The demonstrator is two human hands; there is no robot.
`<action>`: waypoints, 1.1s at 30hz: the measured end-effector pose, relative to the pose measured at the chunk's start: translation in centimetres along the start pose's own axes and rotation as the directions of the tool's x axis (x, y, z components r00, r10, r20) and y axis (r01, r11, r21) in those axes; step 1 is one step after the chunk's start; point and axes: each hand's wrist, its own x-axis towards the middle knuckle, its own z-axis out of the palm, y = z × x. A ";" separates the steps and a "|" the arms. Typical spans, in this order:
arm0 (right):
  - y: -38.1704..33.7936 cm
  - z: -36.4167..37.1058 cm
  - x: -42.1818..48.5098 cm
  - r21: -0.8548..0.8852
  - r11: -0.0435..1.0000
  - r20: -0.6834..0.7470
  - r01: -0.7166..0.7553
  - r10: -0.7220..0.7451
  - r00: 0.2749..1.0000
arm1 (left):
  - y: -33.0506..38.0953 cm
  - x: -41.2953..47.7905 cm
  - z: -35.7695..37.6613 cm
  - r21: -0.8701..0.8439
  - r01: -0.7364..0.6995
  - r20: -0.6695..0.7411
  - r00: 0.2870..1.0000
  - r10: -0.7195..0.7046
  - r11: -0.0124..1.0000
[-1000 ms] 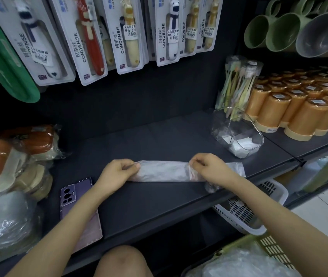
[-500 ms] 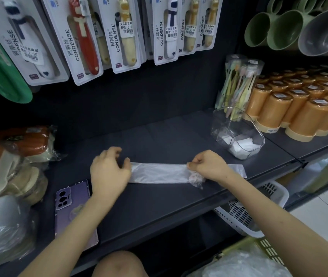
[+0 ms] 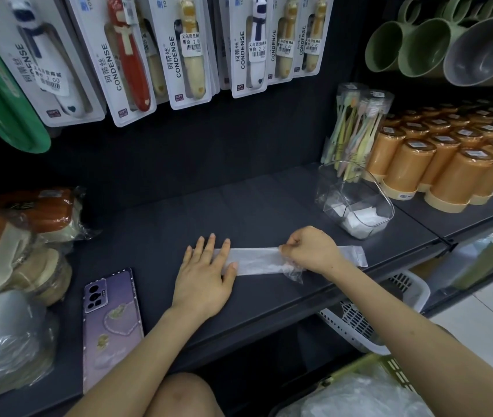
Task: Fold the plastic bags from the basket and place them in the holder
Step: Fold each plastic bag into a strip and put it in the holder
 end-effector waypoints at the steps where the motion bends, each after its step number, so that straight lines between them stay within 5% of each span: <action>1: 0.0 -0.1 0.0 0.018 1.000 0.007 -0.008 0.008 1.000 | 0.0 0.0 0.0 0.001 -0.003 0.002 1.000 0.003 1.000; 5: -0.6 -1.2 -0.9 0.163 0.986 -0.043 -0.039 0.047 0.998 | 0.0 -0.1 0.1 -0.010 0.002 -0.007 1.000 -0.002 1.000; 8: -1.4 0.1 -2.6 -0.390 0.911 -0.452 0.134 -0.316 0.834 | 0.2 -0.1 0.1 -0.013 0.005 -0.014 1.000 -0.006 1.000; 11: -2.3 3.7 -3.8 -0.564 0.722 -0.187 0.400 -0.584 0.790 | 0.2 -0.2 0.1 -0.032 0.004 0.006 1.000 -0.003 0.999; 13: -2.3 4.8 -4.3 -0.505 0.743 0.074 0.439 -0.469 0.880 | 0.1 -0.1 0.0 -0.030 0.006 0.013 1.000 -0.006 1.000; 15: -0.7 4.7 -4.2 -0.489 0.769 0.134 0.410 -0.398 0.907 | 0.1 0.0 0.0 -0.018 0.014 0.022 1.000 -0.013 1.000; 23: 5.3 0.2 -5.3 -0.496 0.851 0.032 0.172 -0.181 0.983 | 0.1 -0.2 -0.2 -0.006 0.008 0.037 0.999 -0.008 1.000; 28: 4.4 -1.5 -3.7 -0.370 0.928 -0.377 0.044 -0.193 0.906 | -0.3 0.1 -0.3 -0.003 -0.024 0.047 0.999 0.024 1.000; 31: 4.8 -2.6 -3.8 -0.437 0.898 -0.186 -0.055 -0.031 0.982 | -1.5 0.7 -0.7 -0.070 -0.065 0.056 0.996 0.069 0.995; 33: 5.0 -3.0 -4.5 -0.304 0.951 -0.140 -0.055 0.013 0.990 | -2.2 1.4 -1.2 -0.104 -0.108 0.080 0.990 0.116 0.989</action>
